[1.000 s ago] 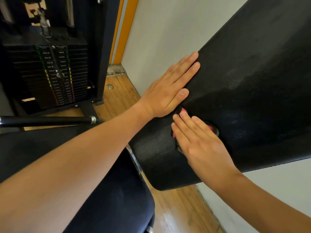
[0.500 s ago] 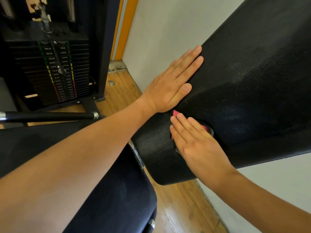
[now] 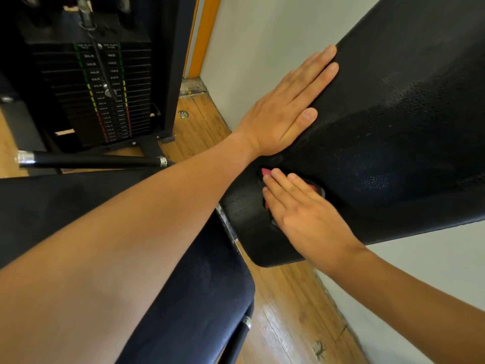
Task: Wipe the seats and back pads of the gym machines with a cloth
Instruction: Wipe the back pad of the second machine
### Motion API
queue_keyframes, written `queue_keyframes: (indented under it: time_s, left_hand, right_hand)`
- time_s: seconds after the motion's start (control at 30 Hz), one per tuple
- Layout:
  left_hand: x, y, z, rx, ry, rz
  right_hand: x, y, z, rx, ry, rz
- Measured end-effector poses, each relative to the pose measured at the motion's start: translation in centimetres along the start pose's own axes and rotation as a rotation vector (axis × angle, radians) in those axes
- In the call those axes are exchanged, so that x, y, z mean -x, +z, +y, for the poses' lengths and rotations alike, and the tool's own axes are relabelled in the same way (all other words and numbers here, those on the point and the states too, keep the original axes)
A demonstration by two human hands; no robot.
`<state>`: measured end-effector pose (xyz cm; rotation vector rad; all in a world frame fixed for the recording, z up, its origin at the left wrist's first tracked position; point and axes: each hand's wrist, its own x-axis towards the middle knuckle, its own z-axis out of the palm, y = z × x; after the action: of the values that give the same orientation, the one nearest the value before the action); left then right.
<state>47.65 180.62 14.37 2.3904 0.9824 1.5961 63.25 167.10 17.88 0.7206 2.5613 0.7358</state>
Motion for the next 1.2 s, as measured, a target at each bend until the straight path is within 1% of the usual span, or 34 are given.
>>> queue_keyframes:
  time_s: [0.1, 0.2, 0.3, 0.43, 0.57, 0.67, 0.8, 0.93, 1.2]
  left_hand:
    - [0.1, 0.3, -0.3, 0.007, 0.011, 0.015]
    - [0.3, 0.6, -0.5, 0.003, 0.020, 0.010]
    - [0.4, 0.6, -0.7, 0.023, 0.016, 0.016]
    - [0.3, 0.3, -0.5, 0.042, 0.016, 0.021]
    - [0.4, 0.1, -0.1, 0.050, -0.016, -0.004]
    - [0.3, 0.2, -0.2, 0.042, -0.011, 0.010]
    - [0.3, 0.5, -0.5, 0.045, 0.000, 0.013]
    - [0.3, 0.7, -0.7, 0.050, 0.013, 0.016]
    - [0.2, 0.4, -0.4, 0.048, 0.006, -0.002]
  right_hand:
    - [0.1, 0.1, -0.4, -0.003, 0.007, -0.085]
    - [-0.8, 0.8, -1.5, -0.011, 0.012, -0.090]
    - [-1.8, 1.6, -2.7, -0.038, -0.028, -0.120]
    - [-3.8, 2.5, -4.5, -0.073, -0.110, -0.245]
    - [-3.8, 2.3, -4.7, -0.101, -0.092, -0.262]
    - [-2.3, 1.8, -4.1, -0.130, -0.062, -0.192]
    - [-1.0, 2.1, -3.8, -0.044, -0.112, -0.245]
    - [-2.5, 3.4, -4.9, -0.076, -0.082, -0.228]
    - [-3.6, 3.2, -5.1, -0.062, -0.165, -0.246]
